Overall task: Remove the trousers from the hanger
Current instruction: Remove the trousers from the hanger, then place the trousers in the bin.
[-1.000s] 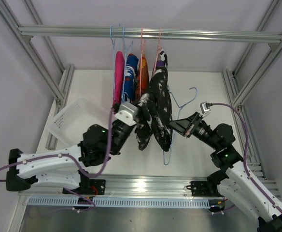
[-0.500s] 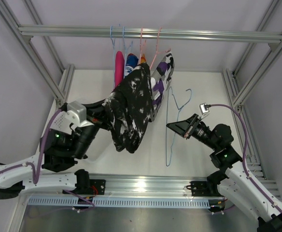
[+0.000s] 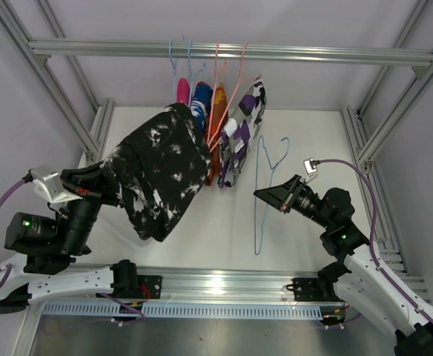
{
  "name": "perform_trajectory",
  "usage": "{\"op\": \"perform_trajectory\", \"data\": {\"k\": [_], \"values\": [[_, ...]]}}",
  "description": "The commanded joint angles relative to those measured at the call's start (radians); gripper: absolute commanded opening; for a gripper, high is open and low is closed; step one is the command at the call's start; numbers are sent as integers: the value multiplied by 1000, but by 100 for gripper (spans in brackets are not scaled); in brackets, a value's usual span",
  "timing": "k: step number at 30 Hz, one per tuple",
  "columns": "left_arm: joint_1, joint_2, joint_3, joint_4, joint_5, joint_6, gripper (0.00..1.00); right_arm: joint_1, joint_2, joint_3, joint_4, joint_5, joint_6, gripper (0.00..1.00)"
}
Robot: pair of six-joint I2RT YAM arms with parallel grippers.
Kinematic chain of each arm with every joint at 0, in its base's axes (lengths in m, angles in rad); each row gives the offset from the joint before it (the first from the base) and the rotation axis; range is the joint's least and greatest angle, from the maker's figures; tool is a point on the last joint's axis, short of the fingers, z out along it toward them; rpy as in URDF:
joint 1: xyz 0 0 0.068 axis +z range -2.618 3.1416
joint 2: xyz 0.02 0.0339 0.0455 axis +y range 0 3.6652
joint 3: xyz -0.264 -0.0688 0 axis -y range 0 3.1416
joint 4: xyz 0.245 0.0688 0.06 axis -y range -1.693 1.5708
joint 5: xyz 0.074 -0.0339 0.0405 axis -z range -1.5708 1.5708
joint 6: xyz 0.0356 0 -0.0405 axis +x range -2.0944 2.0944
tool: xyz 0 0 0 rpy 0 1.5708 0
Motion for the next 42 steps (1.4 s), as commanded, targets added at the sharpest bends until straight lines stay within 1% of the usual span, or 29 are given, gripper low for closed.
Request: {"op": "perform_trajectory", "data": {"k": [1,5,12,16,21,27,29,34,42], "values": [[-3,-47,12,114,-42,53,1,0,10,1,32,-5,-38,0],[-1,-87,4,141,-70,94,1,0,26,-1,38,-8,-41,0],[-1,-156,32,121,-90,118,1,0,47,-2,46,-9,-47,0],[-1,-165,38,117,-111,145,0,0,65,-10,62,-11,-47,0],[0,-168,8,155,-154,208,1,0,87,-16,78,-17,-46,0],[2,-228,-40,190,-197,226,1,-1,87,-16,67,-14,-58,0],[5,-255,-42,184,-202,228,1,-1,88,-16,64,-11,-61,0],[8,-283,-20,109,-222,217,1,-1,102,-22,75,-9,-61,0],[11,-331,-8,57,-246,219,0,0,113,-28,82,-8,-63,0]]}}
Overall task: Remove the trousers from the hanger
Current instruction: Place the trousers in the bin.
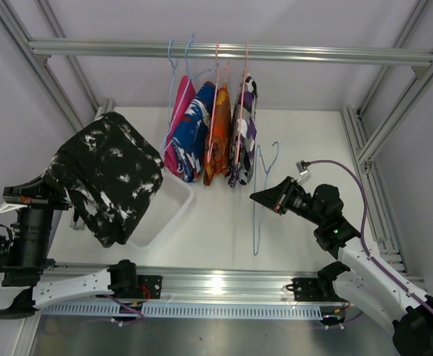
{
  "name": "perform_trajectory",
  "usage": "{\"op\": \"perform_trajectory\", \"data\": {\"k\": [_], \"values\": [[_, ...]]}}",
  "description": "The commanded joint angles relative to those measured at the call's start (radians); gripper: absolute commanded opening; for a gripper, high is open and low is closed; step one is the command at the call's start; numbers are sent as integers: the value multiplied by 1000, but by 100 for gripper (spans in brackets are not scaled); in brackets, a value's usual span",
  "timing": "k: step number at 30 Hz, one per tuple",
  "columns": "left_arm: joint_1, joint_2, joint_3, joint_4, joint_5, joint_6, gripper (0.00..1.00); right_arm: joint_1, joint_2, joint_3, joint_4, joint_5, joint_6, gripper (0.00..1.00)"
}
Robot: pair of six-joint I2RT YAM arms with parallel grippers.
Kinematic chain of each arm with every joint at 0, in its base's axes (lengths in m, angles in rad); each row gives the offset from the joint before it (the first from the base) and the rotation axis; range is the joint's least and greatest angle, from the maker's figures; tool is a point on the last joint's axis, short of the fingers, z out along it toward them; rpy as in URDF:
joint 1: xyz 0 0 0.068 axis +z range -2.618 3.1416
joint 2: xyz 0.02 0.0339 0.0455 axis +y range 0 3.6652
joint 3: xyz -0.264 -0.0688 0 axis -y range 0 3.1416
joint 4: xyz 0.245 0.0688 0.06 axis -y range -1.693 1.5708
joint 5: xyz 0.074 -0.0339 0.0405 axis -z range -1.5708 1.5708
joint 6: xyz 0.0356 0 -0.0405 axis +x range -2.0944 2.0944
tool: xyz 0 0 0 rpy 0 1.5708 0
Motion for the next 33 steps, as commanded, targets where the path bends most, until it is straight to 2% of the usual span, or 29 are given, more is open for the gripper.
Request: {"op": "perform_trajectory", "data": {"k": [1,12,20,33], "values": [[10,-43,37,38,36,10,1,-1,-3,4,58,0,-26,0],[18,-86,38,3,6,48,1,-1,22,-2,75,3,-25,0],[19,-83,-98,65,-59,72,1,-1,22,-4,69,4,-32,0],[84,-100,-189,58,-122,22,1,-3,25,-10,61,-2,-51,0]]}}
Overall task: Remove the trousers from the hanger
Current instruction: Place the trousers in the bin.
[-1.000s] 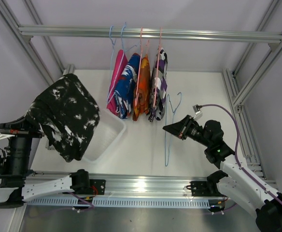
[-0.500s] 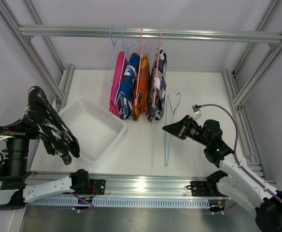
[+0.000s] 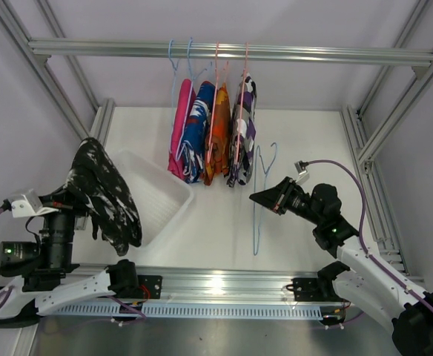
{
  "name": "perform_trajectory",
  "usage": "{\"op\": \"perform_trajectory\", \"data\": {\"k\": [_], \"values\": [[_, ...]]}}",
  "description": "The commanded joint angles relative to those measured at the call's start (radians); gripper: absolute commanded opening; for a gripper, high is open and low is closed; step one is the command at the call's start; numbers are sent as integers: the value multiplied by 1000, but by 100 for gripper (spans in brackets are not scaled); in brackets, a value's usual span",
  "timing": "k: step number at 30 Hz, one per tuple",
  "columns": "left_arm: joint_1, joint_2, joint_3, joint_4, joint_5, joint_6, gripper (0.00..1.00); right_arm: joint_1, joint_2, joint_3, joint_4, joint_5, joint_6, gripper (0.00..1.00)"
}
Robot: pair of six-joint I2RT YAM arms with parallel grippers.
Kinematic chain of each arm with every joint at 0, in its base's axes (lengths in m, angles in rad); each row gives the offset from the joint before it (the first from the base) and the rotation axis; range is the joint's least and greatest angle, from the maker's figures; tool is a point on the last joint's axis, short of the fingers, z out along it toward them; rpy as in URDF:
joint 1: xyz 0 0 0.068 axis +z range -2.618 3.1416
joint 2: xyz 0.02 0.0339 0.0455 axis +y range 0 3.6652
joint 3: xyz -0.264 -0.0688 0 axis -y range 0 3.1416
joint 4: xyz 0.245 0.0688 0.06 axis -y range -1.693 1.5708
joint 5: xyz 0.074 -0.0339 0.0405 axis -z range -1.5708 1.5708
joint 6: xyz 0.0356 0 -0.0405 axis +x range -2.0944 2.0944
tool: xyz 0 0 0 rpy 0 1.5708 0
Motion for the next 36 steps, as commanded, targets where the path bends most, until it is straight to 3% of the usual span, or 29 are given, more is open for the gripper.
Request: {"op": "perform_trajectory", "data": {"k": [1,7,15,24,36], "values": [[18,-3,-12,83,39,5,1,-4,0,-9,56,-3,-29,0],[38,2,-75,261,28,161,1,-4,0,-12,55,-8,-39,0],[164,14,-126,246,34,149,1,-7,20,-12,61,-8,-42,0],[304,37,-124,84,-7,-39,1,-12,29,-12,67,-13,-46,0],[508,302,-17,-265,-13,-487,1,-24,20,-13,50,-22,-66,0]]}}
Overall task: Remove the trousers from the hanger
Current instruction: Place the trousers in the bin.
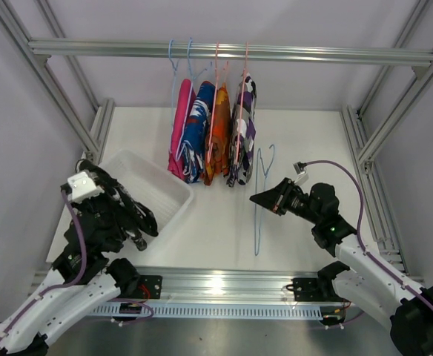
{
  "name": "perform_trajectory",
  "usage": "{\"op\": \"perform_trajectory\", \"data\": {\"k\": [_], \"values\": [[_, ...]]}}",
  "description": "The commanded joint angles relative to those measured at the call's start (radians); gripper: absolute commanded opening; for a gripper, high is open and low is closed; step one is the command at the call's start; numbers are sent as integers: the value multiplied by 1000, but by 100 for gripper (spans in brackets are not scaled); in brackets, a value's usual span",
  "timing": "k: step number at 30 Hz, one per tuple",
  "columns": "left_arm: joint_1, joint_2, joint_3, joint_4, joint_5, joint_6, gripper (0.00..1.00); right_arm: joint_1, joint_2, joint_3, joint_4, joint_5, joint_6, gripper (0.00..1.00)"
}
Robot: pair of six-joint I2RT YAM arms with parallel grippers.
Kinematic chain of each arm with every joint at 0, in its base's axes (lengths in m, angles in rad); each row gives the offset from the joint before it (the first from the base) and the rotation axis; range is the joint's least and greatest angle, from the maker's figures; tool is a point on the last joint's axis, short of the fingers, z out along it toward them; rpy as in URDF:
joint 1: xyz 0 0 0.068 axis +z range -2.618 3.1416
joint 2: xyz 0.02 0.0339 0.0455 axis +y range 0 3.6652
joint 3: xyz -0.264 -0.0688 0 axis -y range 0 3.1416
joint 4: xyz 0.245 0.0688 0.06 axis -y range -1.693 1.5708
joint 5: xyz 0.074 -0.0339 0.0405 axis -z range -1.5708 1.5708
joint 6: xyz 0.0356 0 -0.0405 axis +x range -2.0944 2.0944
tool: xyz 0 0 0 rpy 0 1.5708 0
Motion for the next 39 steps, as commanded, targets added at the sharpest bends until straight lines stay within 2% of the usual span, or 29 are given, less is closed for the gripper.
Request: {"op": "perform_trajectory", "data": {"k": [1,10,19,26,29,30,31,32,33,35,36,37,39], "values": [[52,68,94,-71,32,-197,1,-14,-15,1,44,-13,-35,0],[124,259,149,-209,42,-361,1,-40,-37,-1,4,-16,-56,0],[142,436,198,-202,35,-438,2,-69,-109,4,-77,-21,-87,0],[218,588,237,-236,68,-496,1,-117,-155,4,-121,-44,-111,0],[219,617,240,-199,77,-496,1,-127,-155,1,-131,-48,-119,0],[219,637,240,-185,84,-490,22,-129,-153,-1,-132,-51,-121,0],[219,649,241,-167,100,-484,36,-133,-153,-1,-135,-53,-121,0],[219,658,250,-159,111,-478,46,-135,-153,-1,-135,-56,-122,0],[219,680,258,-160,121,-473,60,-140,-155,-1,-138,-61,-127,0],[219,695,283,-163,146,-470,80,-143,-158,-1,-141,-62,-130,0],[219,701,290,-174,152,-472,96,-143,-158,-1,-141,-61,-134,0],[219,703,298,-177,154,-473,99,-146,-158,-4,-140,-59,-134,0],[219,694,303,-196,163,-495,99,-144,-147,-8,-125,-59,-134,0]]}}
